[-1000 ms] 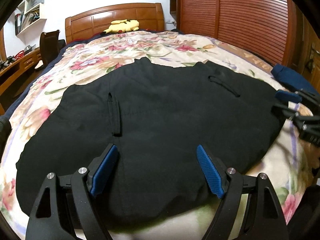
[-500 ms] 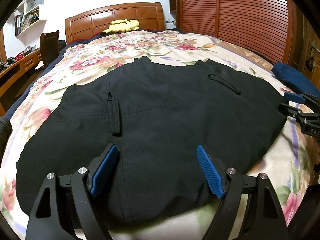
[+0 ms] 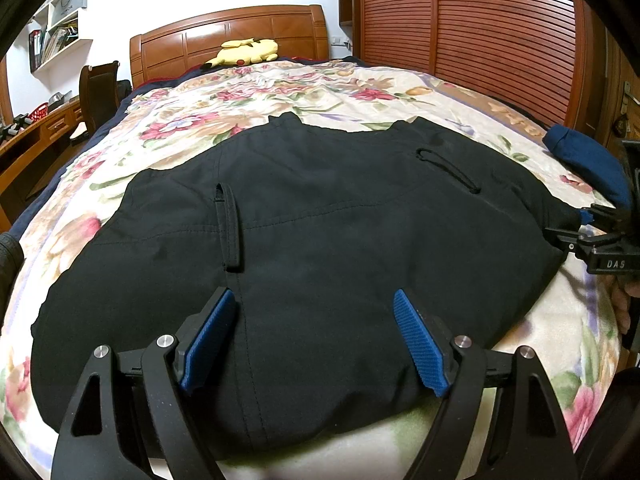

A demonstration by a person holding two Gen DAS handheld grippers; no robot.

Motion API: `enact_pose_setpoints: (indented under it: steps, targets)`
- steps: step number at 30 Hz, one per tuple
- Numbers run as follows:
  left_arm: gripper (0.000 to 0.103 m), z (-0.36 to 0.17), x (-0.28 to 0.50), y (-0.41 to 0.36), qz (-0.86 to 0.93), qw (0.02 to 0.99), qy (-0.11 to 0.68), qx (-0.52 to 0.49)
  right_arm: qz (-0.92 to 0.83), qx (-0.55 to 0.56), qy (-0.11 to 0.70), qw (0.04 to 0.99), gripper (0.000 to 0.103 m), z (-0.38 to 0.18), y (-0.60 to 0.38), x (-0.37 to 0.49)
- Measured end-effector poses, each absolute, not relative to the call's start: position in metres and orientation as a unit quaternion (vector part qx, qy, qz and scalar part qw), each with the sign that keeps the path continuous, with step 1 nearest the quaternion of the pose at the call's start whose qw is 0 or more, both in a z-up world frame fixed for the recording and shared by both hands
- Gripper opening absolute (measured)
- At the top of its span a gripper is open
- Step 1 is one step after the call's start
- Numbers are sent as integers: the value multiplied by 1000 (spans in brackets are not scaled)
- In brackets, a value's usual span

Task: Fold large clothes
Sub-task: 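Grasp the edge of the folded coat with the right tool, then lift the coat edge with the right tool and fold it over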

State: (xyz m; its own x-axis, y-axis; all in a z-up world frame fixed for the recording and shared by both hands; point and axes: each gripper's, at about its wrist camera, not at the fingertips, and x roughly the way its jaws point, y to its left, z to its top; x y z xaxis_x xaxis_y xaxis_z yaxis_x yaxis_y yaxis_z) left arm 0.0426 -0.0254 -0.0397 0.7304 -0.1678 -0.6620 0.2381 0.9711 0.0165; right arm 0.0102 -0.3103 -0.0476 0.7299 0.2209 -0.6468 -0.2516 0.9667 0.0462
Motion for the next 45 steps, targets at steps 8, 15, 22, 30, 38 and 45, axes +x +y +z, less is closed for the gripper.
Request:
enact_pose_setpoints:
  steps: [8, 15, 22, 30, 38, 45]
  targets:
    - [82, -40, 43, -25, -109, 929, 351, 50, 157, 18, 352, 922, 72, -48, -322, 9]
    - [82, -40, 43, -25, -109, 929, 351, 50, 169, 38, 314, 934, 27, -37, -329, -1]
    - [82, -40, 43, -25, -110, 928, 351, 50, 173, 60, 279, 943, 21, -32, -336, -10]
    - [82, -42, 42, -25, -110, 927, 354, 52, 178, 72, 242, 951, 17, -28, -334, -15]
    - [82, -43, 40, -23, -114, 927, 353, 49, 185, 64, 184, 963, 14, -16, -322, -25]
    - [82, -35, 30, -11, -129, 930, 342, 40, 180, 56, 167, 968, 12, -18, -309, -22]
